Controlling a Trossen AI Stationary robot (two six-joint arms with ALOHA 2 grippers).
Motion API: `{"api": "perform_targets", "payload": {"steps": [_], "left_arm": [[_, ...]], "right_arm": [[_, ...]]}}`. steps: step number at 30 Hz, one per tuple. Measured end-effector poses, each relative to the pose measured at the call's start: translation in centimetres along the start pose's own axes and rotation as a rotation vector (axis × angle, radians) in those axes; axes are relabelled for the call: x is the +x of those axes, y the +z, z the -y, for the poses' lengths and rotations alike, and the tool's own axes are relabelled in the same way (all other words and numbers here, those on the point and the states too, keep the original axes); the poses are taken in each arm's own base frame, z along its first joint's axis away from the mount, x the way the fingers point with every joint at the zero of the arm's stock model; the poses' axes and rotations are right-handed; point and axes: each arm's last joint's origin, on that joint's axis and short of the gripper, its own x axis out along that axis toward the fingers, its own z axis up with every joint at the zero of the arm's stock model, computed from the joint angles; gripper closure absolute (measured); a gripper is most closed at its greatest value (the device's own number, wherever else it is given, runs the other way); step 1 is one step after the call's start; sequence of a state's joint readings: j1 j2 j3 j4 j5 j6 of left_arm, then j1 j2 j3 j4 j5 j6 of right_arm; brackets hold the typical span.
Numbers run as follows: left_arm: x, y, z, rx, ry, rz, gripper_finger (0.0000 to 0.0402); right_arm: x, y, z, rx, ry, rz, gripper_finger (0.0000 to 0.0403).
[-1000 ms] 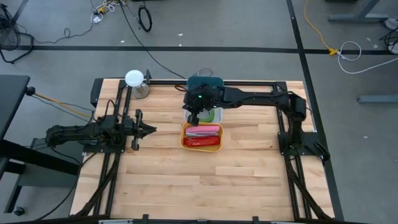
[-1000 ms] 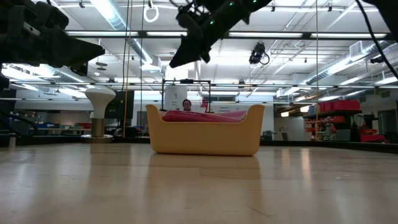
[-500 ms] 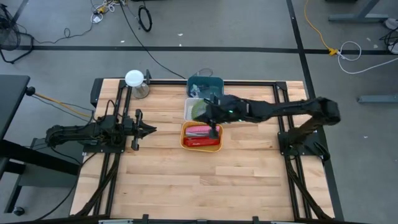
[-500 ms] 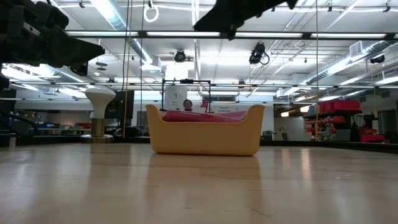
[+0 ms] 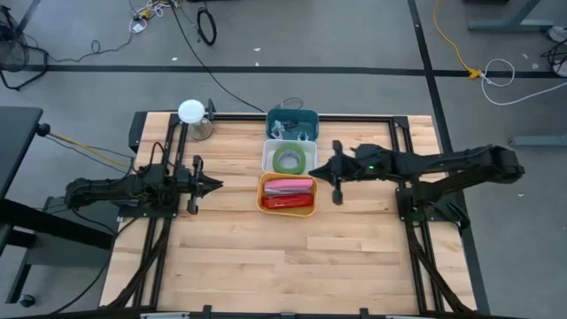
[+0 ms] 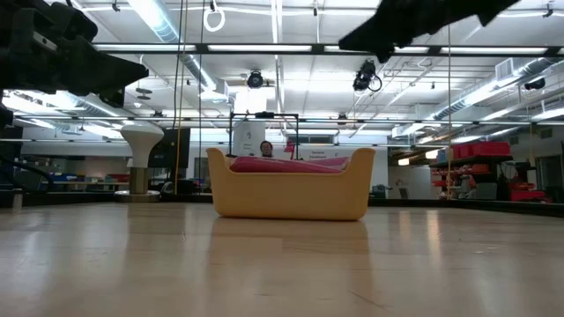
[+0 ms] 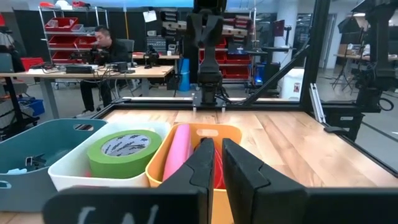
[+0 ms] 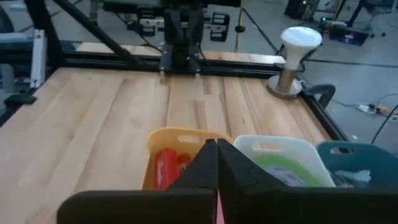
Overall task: Pick and place Stapler, Stapler remover, tape
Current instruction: Return to Home Position
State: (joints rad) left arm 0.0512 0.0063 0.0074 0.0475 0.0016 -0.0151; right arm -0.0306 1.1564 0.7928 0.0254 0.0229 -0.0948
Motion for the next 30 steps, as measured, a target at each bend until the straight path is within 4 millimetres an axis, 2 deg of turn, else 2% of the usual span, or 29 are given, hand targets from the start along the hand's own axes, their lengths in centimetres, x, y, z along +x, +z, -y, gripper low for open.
{"api": "perform_targets", "payload": {"steps": [9, 16, 24, 30], "left_arm": [[0.0, -0.1, 0.0, 0.0, 0.001, -0.013, 0.0365], [0.0, -0.1, 0.0, 0.0, 0.001, -0.011, 0.0365], [0.0, -0.1, 0.0, 0.0, 0.0, -0.014, 0.0365], [0.0, -0.1, 0.0, 0.0, 0.001, -0.012, 0.0365]], "right_arm": [[-2.7, -4.3, -0.5, 0.007, 0.008, 0.042, 0.0403], [-3.7, -7.5, -1.1, 0.052, 0.052, 0.145, 0.0403], [-4.5, -11.4, -1.4, 0.047, 0.051, 0.102, 0.0403], [-5.7, -13.4, -1.6, 0.054, 0.051, 0.111, 0.0403]]}}
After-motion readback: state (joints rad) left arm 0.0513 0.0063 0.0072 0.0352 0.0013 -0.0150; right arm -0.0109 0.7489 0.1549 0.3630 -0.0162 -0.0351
